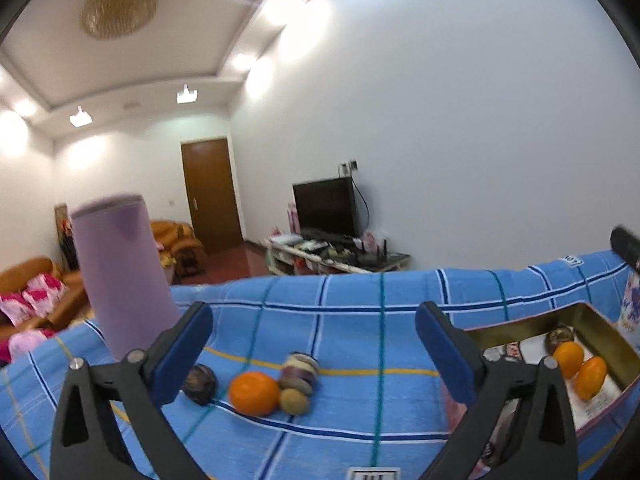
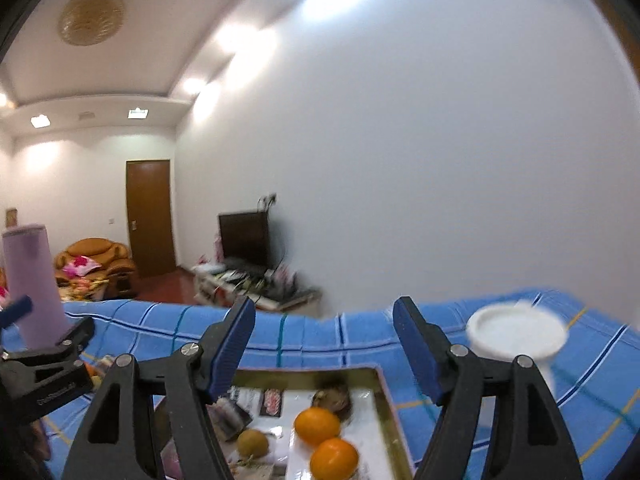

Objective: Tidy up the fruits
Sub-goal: 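Withdraw both open tools from the tin toward the remaining fruits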

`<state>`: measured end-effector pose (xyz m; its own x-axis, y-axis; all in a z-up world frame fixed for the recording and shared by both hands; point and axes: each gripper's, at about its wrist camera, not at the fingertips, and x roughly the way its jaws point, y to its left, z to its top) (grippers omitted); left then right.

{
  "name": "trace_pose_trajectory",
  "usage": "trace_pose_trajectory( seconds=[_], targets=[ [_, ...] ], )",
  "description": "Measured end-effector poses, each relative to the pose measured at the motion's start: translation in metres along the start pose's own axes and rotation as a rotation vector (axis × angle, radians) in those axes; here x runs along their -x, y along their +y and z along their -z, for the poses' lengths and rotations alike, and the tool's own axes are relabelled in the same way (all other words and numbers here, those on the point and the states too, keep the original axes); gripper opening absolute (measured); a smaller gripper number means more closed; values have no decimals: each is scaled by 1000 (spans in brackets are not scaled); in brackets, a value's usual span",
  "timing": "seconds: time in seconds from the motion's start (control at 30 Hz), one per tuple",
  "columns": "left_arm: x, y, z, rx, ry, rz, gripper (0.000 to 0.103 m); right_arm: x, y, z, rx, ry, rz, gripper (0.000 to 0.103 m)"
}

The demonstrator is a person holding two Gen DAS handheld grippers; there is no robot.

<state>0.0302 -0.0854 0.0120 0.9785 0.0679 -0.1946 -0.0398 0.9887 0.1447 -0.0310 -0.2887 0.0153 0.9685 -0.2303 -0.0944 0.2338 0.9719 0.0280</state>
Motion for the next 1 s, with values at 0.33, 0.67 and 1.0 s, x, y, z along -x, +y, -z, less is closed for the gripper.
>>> trace_pose_trajectory(
  seconds=[0.33, 0.67, 1.0],
  targets=[
    [-5, 20, 6, 63, 74, 37, 103, 28, -5, -6, -17, -69, 84, 77],
    [8, 27, 13, 85, 91, 73, 103, 63, 11, -8, 48, -224, 129, 102],
    [11, 27, 14, 65, 125, 134, 103, 50, -5, -10, -16, -104, 117, 102]
  ],
)
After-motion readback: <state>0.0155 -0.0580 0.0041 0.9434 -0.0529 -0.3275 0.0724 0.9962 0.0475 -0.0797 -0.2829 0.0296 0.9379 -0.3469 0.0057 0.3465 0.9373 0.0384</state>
